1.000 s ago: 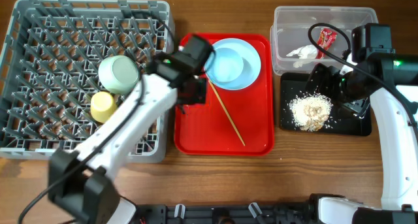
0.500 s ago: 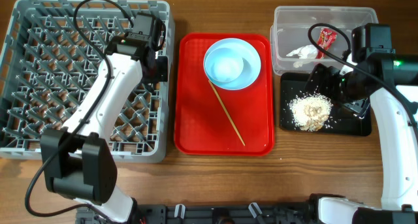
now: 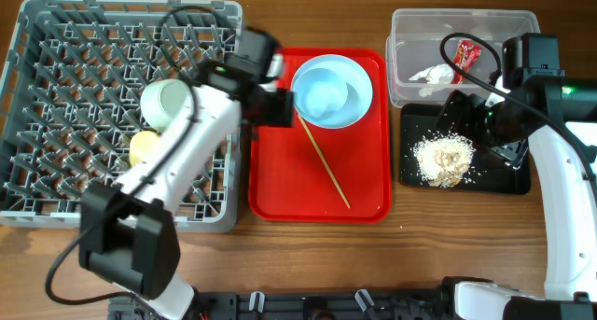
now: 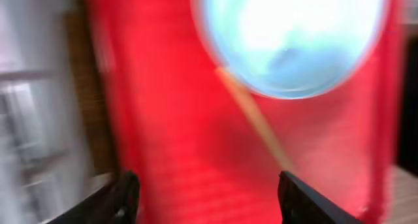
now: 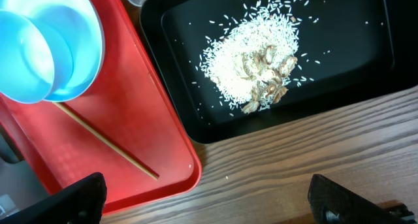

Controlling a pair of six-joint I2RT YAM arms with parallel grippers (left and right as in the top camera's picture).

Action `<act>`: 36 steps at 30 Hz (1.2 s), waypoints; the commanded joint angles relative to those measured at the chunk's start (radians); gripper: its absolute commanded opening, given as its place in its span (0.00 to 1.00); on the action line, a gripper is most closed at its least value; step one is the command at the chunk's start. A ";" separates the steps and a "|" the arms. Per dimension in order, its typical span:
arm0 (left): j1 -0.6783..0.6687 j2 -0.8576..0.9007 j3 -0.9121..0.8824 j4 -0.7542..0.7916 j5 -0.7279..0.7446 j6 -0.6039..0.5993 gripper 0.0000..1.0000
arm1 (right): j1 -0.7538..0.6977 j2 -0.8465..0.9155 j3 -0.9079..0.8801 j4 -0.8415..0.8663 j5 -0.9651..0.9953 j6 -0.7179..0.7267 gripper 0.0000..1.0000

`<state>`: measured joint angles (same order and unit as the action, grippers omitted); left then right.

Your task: Sort waste into correct bins and load items into the dishwasher rack

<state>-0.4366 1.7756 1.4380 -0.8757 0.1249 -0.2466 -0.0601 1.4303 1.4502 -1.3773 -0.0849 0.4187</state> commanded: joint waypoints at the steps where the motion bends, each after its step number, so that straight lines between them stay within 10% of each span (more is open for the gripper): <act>1: -0.138 0.016 0.001 0.066 0.006 -0.203 0.68 | -0.002 -0.014 0.023 0.002 0.006 0.004 1.00; 6: -0.272 0.125 0.001 0.072 -0.041 -0.536 0.68 | -0.002 -0.014 0.023 0.000 0.006 0.003 1.00; 14: -0.330 0.302 0.001 0.056 -0.127 -0.574 0.65 | -0.002 -0.014 0.023 -0.001 0.006 0.004 1.00; 24: -0.324 0.317 0.001 -0.084 -0.206 -0.573 0.11 | -0.002 -0.014 0.023 -0.006 0.006 0.003 1.00; 29: -0.273 0.313 0.002 -0.117 -0.206 -0.572 0.04 | -0.002 -0.014 0.023 -0.010 0.006 0.003 1.00; 33: -0.220 0.193 0.005 -0.135 -0.232 -0.472 0.04 | -0.002 -0.014 0.023 -0.008 0.006 0.003 1.00; 36: -0.167 0.021 0.015 -0.132 -0.233 -0.154 0.04 | -0.002 -0.014 0.023 -0.008 0.006 0.003 1.00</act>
<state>-0.6407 1.9491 1.4380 -1.0084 -0.0834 -0.6586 -0.0601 1.4303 1.4502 -1.3838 -0.0849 0.4187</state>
